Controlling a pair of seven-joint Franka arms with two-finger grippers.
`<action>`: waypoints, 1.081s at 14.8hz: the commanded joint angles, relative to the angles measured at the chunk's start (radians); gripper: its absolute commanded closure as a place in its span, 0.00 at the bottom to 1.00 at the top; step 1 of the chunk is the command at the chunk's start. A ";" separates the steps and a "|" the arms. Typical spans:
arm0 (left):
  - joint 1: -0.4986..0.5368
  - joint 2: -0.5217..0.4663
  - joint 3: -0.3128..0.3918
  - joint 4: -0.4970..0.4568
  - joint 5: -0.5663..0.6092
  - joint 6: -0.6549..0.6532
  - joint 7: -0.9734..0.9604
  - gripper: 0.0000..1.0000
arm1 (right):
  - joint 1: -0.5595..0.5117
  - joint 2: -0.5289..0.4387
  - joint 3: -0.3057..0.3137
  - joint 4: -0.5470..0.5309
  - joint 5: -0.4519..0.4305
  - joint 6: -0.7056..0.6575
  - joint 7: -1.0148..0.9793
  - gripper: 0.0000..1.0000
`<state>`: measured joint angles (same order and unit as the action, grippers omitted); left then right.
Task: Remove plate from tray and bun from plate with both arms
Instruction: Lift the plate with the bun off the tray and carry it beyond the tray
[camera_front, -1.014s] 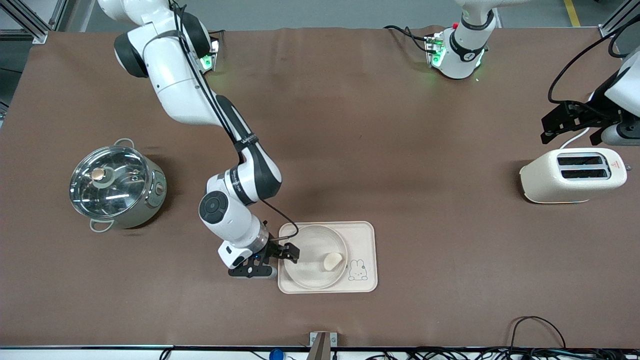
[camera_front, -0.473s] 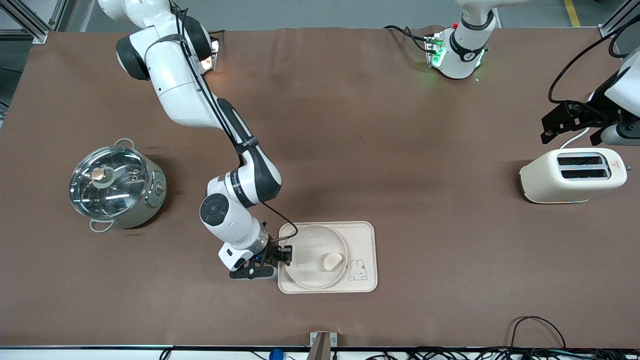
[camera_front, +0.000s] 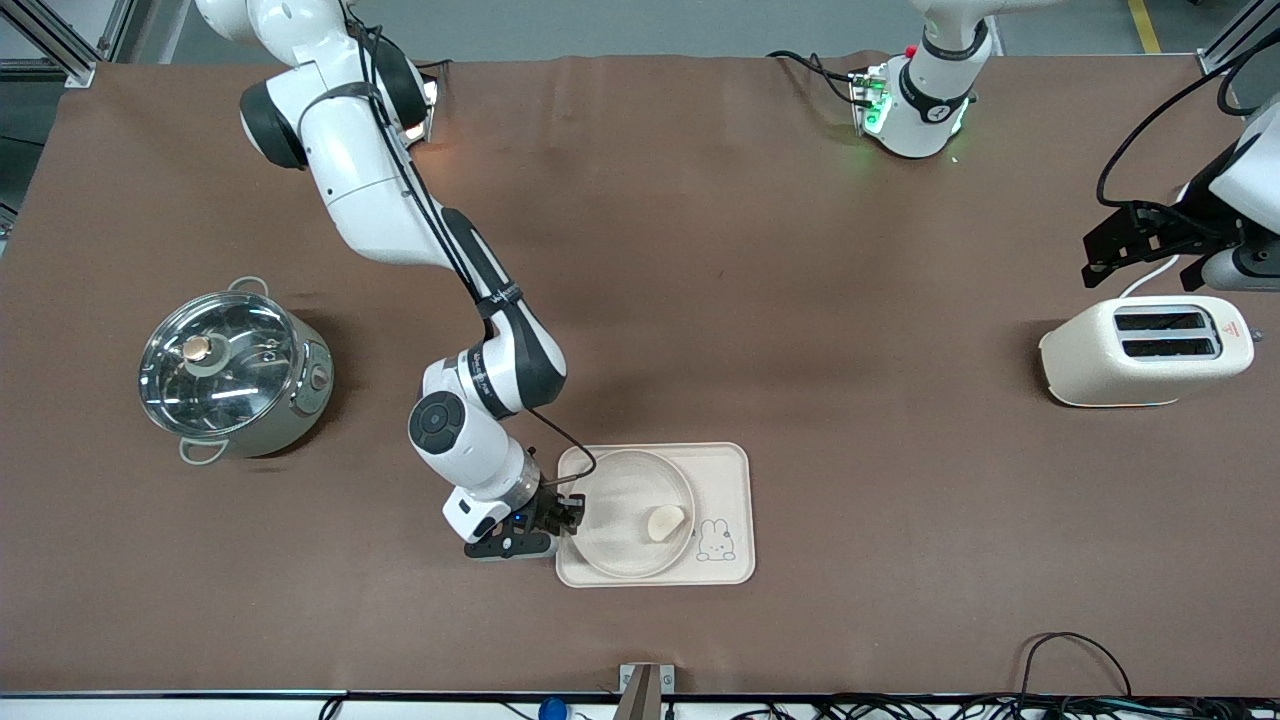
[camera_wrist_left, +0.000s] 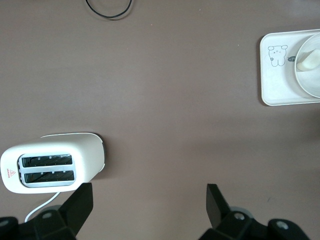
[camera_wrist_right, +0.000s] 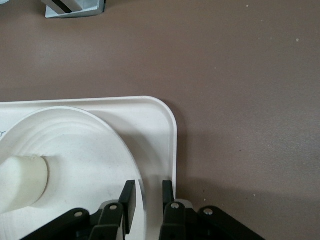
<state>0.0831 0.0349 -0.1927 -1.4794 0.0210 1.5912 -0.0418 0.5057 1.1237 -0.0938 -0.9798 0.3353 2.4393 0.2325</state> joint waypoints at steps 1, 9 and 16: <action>0.003 0.005 -0.002 0.018 0.017 -0.016 0.016 0.00 | 0.007 0.028 0.006 0.021 0.010 0.029 -0.015 0.78; 0.004 0.005 -0.002 0.018 0.017 -0.016 0.017 0.00 | 0.010 0.007 0.017 0.007 0.033 0.046 -0.012 1.00; 0.004 0.005 -0.002 0.018 0.017 -0.016 0.017 0.00 | -0.033 -0.372 0.193 -0.578 0.051 0.218 -0.120 1.00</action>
<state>0.0834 0.0350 -0.1926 -1.4789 0.0210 1.5911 -0.0414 0.5101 0.9608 0.0166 -1.2242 0.3626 2.5477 0.1719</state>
